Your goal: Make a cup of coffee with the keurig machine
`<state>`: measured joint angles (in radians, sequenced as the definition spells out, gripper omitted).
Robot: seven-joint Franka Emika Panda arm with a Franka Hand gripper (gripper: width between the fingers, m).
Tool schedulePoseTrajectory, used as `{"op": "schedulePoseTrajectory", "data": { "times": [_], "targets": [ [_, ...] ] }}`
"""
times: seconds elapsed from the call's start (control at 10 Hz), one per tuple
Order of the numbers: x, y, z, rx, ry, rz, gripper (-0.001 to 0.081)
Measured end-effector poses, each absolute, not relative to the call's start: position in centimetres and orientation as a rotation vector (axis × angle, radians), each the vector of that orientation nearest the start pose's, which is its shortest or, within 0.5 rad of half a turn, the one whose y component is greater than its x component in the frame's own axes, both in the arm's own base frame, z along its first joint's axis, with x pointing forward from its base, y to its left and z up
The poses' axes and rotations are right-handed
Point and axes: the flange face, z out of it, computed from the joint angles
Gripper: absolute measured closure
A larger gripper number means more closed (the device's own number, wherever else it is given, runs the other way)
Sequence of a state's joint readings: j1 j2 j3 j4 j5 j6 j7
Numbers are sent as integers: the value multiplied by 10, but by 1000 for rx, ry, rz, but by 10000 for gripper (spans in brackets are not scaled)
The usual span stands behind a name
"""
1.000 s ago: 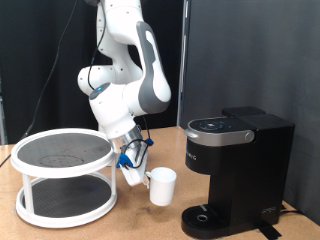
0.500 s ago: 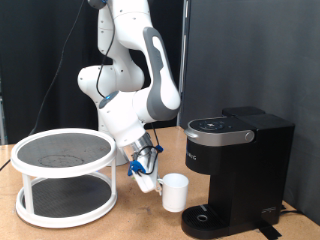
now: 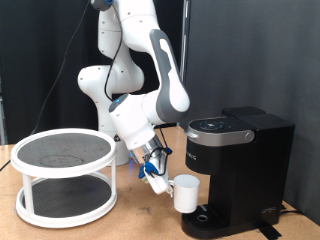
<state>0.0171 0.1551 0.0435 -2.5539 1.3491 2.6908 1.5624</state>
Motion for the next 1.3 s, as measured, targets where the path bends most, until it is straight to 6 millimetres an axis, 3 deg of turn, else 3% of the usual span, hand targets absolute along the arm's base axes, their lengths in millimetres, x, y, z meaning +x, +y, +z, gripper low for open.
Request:
{"op": "schedulePoseTrajectory", "data": {
  "times": [1.3],
  "targets": [
    [458, 2, 194, -496, 2625, 585, 796]
  ]
}}
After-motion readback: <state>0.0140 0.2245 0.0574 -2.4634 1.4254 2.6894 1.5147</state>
